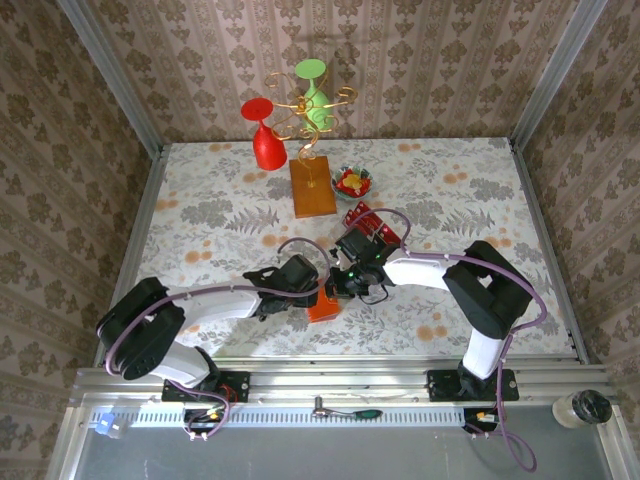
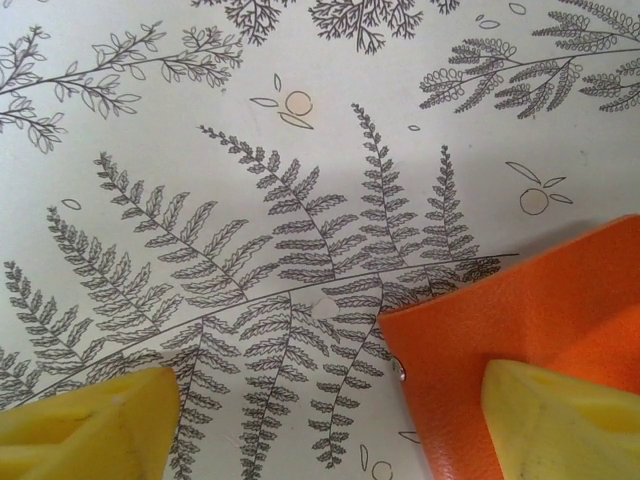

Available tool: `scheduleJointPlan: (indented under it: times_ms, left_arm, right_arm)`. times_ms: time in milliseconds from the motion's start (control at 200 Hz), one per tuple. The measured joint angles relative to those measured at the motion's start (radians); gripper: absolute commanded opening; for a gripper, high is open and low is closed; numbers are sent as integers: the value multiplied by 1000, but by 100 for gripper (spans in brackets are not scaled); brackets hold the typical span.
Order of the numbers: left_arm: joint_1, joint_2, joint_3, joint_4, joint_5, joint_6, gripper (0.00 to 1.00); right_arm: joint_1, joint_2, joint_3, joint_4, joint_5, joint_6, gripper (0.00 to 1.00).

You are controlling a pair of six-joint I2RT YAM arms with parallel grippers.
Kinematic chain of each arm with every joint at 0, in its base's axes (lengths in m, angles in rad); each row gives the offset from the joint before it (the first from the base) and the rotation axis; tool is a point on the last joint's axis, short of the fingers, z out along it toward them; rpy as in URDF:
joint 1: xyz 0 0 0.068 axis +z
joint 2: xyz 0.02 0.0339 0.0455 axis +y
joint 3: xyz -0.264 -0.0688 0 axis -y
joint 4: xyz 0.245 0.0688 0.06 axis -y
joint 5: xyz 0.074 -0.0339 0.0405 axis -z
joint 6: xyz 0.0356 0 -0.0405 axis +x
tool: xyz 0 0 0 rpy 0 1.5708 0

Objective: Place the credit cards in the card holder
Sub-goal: Close the button on the card holder.

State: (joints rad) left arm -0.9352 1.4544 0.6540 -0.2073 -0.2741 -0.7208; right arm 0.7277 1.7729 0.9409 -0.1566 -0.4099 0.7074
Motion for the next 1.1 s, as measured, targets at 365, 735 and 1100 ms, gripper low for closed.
scheduleJointPlan:
  times_ms: [365,735,1100]
  left_arm:
    - [-28,34,0,36,-24,0,79]
    - [-33,38,0,46,-31,-1,79]
    - [-34,43,1,54,-31,-1,79]
  right_arm:
    - [-39,-22,6,-35,-10,1,0]
    - [-50,-18,23,-41,-10,5,0]
    - [-50,13,22,-14,-16,7,0]
